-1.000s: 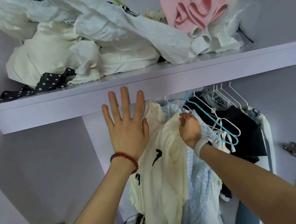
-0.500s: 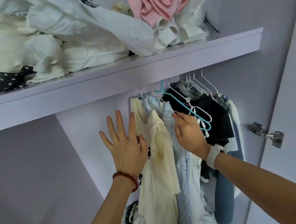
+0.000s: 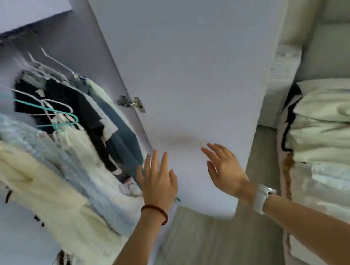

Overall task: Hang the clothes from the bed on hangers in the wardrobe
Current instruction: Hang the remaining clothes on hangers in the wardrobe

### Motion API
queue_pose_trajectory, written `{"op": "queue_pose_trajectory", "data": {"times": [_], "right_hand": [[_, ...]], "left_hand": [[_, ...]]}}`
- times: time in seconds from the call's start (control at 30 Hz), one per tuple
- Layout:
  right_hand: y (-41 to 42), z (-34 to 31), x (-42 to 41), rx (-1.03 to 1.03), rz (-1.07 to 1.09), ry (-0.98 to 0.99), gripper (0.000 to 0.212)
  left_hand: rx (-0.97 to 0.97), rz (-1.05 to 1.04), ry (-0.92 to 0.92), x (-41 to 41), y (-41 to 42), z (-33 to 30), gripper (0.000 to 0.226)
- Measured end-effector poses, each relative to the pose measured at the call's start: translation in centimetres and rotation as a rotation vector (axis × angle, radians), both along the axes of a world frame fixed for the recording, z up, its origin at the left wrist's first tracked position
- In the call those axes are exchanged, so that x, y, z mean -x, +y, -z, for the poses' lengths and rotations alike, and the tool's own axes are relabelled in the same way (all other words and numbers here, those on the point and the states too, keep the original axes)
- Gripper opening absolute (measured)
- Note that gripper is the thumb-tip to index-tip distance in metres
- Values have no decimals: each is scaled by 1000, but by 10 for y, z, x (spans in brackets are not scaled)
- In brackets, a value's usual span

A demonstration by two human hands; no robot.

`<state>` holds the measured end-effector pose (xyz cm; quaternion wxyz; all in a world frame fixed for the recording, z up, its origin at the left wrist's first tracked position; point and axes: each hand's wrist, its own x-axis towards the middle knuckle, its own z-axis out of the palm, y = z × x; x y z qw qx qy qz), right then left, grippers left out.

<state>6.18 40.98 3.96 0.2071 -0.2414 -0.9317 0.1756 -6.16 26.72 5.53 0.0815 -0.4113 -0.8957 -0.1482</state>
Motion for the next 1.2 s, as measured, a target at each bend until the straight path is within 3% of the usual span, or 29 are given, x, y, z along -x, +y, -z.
{"op": "queue_pose_trajectory", "data": {"times": [0.13,0.3,0.67,0.97,1.2], "right_hand": [[40,39,-126,166,283,-120,50],[57,70,-270,234,653,-150,40],[33,103,-447,554,1284,-178,43],[53,140,-561,743,1719,-85,41],[115,207,-676,813,1801,-10,41]], "left_hand": [[118,270,-178,-98,72,38,46],[217,581,-265,-214,143,67,46],[541,1097,-360,-364,241,114,47],[801,1264,-320,-462,314,164,52],[974,1178,-191,-563,351,231,58]]}}
